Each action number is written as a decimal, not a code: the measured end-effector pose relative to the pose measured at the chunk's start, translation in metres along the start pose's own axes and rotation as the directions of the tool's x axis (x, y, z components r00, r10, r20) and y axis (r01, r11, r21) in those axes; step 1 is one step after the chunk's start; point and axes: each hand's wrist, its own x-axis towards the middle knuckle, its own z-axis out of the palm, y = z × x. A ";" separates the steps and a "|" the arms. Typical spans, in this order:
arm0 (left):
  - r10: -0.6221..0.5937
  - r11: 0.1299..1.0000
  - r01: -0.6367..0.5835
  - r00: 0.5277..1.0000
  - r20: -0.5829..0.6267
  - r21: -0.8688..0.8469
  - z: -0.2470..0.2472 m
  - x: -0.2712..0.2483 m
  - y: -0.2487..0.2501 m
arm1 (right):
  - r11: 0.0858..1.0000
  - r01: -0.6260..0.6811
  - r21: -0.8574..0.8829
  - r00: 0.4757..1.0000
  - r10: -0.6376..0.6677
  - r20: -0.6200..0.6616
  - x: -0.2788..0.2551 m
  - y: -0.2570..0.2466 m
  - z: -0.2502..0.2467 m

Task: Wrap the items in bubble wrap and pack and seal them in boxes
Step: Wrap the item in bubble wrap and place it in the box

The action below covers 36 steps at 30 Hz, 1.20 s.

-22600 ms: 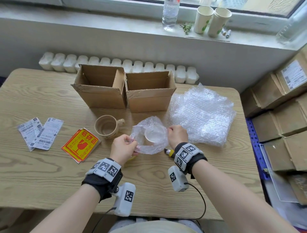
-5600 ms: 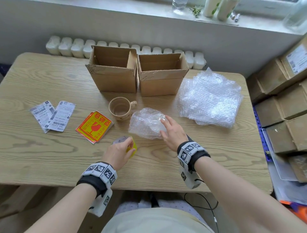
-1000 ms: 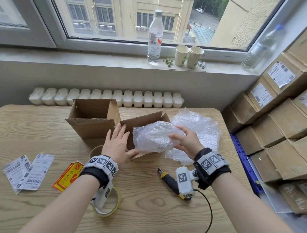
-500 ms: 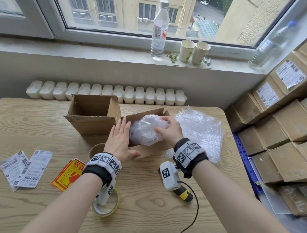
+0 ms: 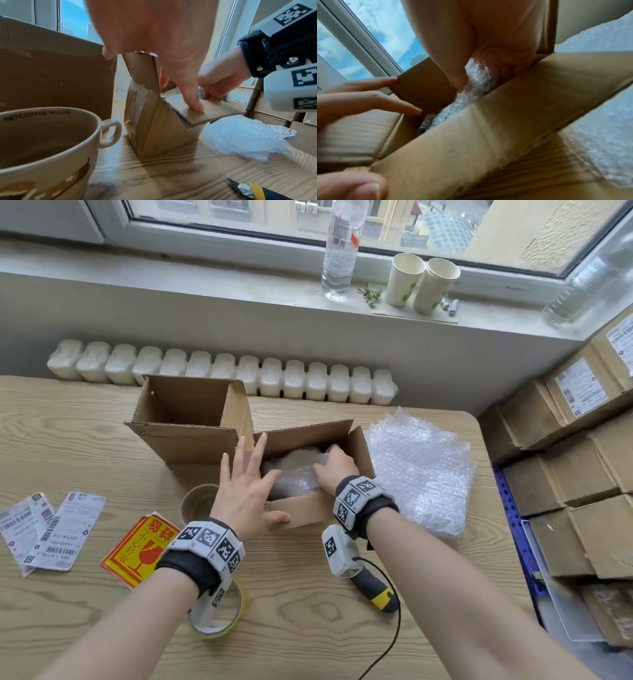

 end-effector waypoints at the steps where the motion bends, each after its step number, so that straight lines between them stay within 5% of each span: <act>1: -0.004 1.000 0.004 1.000 0.007 0.008 0.000 0.000 -0.001 | 1.000 0.001 -0.020 1.000 -0.001 0.012 0.001 0.001 0.002; 7: -0.032 0.999 0.030 0.998 0.046 0.041 -0.001 0.002 -0.002 | 0.997 0.022 -0.073 1.000 -0.021 0.012 0.002 0.005 0.004; 10: -0.037 0.998 0.033 0.997 0.074 0.053 -0.004 0.005 -0.002 | 0.981 0.129 -0.148 0.987 -0.141 -0.078 -0.007 0.011 0.005; 13: -0.043 0.996 0.033 0.992 0.117 0.088 -0.007 0.007 -0.003 | 0.845 0.372 -0.384 0.862 -0.468 -0.196 -0.023 0.021 0.012; 15: -0.057 0.995 0.044 0.989 0.138 0.093 -0.008 0.008 -0.003 | 0.767 0.442 -0.465 0.820 -0.556 -0.137 -0.028 0.027 0.018; 20: -0.074 0.991 0.052 0.980 0.185 0.121 -0.013 0.013 -0.003 | 0.749 0.369 -0.550 0.918 -0.388 0.087 -0.012 0.040 0.033; 24: -0.042 0.982 0.003 0.979 0.200 0.191 -0.018 0.010 0.000 | 0.792 0.289 -0.538 0.941 -0.340 0.005 -0.019 0.038 0.022; 36: 0.136 0.990 -0.138 0.990 0.038 0.042 -0.064 0.004 0.043 | 0.783 0.284 -0.553 0.877 -0.445 -0.180 -0.083 0.037 -0.016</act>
